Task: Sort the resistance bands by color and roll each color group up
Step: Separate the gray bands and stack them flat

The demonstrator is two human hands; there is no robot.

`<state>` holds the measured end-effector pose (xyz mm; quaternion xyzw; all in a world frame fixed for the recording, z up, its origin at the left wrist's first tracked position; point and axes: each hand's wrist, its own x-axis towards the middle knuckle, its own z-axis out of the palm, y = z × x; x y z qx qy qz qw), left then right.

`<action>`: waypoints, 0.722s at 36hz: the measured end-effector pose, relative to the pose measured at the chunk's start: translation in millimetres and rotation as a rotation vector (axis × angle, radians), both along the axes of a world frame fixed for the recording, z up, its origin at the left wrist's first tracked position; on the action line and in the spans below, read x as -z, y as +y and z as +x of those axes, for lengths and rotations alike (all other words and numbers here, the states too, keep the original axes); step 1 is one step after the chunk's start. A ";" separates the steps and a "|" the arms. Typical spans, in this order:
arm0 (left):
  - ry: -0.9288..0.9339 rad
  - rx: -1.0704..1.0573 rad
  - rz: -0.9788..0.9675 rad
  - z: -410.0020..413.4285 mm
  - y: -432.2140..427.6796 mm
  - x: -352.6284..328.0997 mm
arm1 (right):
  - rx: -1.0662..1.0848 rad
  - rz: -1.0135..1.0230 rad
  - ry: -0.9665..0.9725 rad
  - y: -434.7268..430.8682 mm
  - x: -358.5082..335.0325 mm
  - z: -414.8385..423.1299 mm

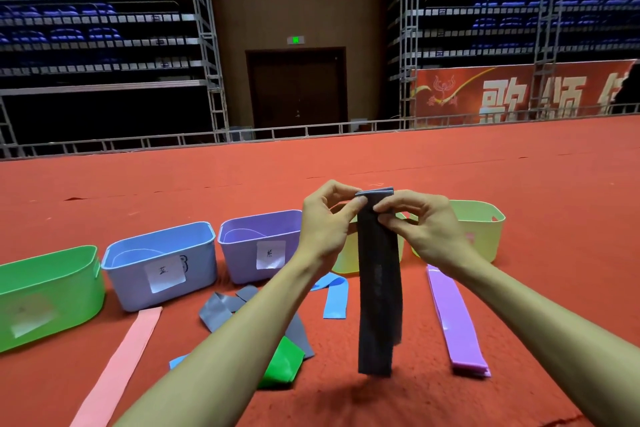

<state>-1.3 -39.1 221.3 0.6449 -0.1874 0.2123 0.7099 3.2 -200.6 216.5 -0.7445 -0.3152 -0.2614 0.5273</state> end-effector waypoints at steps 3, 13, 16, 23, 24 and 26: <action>0.024 0.029 -0.018 0.3 0.6 -1.2 | -0.038 -0.016 0.002 3.1 -5.4 -2.1; 0.031 0.031 0.022 -0.7 5.2 2.7 | -0.040 -0.100 -0.028 1.0 -14.1 1.3; 0.012 0.018 0.051 -0.2 6.9 3.8 | -0.084 -0.106 0.021 0.4 -15.0 1.0; -0.178 -0.059 0.261 2.7 10.0 5.4 | -0.091 -0.160 0.048 -1.5 -14.9 1.0; -0.224 -0.080 0.320 3.9 10.5 5.3 | -0.083 -0.174 0.049 -1.2 -14.1 1.1; -0.264 -0.098 0.398 4.8 10.4 5.5 | -0.061 -0.196 0.040 -0.8 -12.4 1.3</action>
